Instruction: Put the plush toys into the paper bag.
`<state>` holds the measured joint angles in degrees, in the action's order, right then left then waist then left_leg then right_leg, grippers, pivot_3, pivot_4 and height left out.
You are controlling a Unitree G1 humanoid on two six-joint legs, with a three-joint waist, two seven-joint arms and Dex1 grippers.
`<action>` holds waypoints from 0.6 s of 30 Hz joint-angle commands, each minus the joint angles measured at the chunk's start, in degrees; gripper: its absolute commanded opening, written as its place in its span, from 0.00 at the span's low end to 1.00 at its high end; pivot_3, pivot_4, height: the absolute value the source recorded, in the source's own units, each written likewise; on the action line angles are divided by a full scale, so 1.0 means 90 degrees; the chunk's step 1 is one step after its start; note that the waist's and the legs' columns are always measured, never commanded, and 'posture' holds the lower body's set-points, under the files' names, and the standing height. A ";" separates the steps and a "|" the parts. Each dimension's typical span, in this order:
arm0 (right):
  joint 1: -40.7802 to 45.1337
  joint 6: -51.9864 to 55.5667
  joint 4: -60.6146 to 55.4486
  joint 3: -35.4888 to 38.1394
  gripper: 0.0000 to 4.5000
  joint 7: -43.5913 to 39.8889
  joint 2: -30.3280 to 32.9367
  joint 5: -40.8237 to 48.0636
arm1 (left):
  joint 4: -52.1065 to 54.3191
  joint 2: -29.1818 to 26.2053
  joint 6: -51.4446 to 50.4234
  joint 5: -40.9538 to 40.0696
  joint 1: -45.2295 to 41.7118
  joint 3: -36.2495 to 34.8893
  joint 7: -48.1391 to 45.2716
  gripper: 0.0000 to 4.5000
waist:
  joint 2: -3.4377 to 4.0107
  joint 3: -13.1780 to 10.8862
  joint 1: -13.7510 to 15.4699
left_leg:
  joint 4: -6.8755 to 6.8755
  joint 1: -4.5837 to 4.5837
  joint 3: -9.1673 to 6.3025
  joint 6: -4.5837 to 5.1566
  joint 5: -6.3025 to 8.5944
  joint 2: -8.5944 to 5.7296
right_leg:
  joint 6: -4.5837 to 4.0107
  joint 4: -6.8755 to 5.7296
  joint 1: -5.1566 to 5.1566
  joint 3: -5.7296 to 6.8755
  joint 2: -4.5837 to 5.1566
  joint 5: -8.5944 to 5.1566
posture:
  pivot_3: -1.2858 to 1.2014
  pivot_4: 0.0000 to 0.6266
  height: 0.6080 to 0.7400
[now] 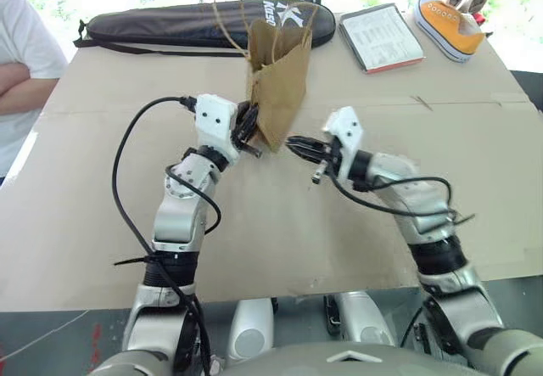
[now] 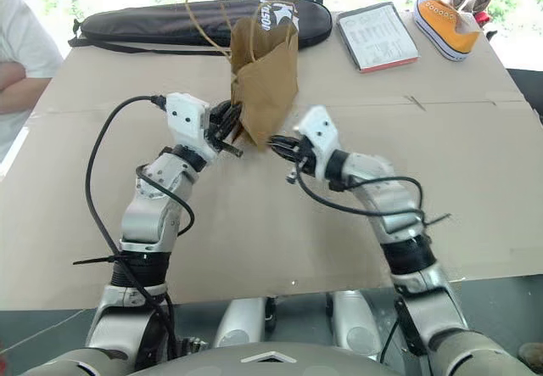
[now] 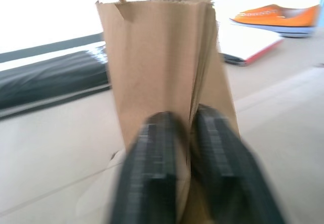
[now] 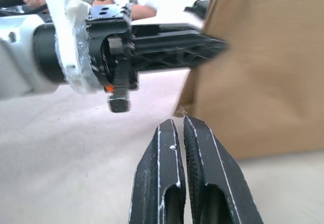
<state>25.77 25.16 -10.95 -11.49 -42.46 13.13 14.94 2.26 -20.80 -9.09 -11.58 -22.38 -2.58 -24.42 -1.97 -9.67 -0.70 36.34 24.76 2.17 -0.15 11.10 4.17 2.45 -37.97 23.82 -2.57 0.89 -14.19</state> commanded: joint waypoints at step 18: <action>-0.3695 0.1596 -0.4168 0.3874 0.00 -0.0272 0.3039 0.2807 | -0.4330 -0.1415 0.3219 -0.1421 -0.2252 -0.0010 -0.7503 0.01 | 0.0000 0.0002 -0.0005 | 0.0015 -0.0005 -0.0002 0.0002 0.0000 -0.0002 | 0.0015 0.0007 -0.0014 0.0002 -0.0001 -0.0013 | 0.52 0.24 1.00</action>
<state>-7.45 39.47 -45.99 21.20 -45.61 39.96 38.12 -33.26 -33.68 14.13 -25.40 -41.10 -2.71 -89.63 -1.97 -9.66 -0.75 36.48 24.72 2.14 -0.13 11.10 4.15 2.56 -37.92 23.69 -2.54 0.88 -14.29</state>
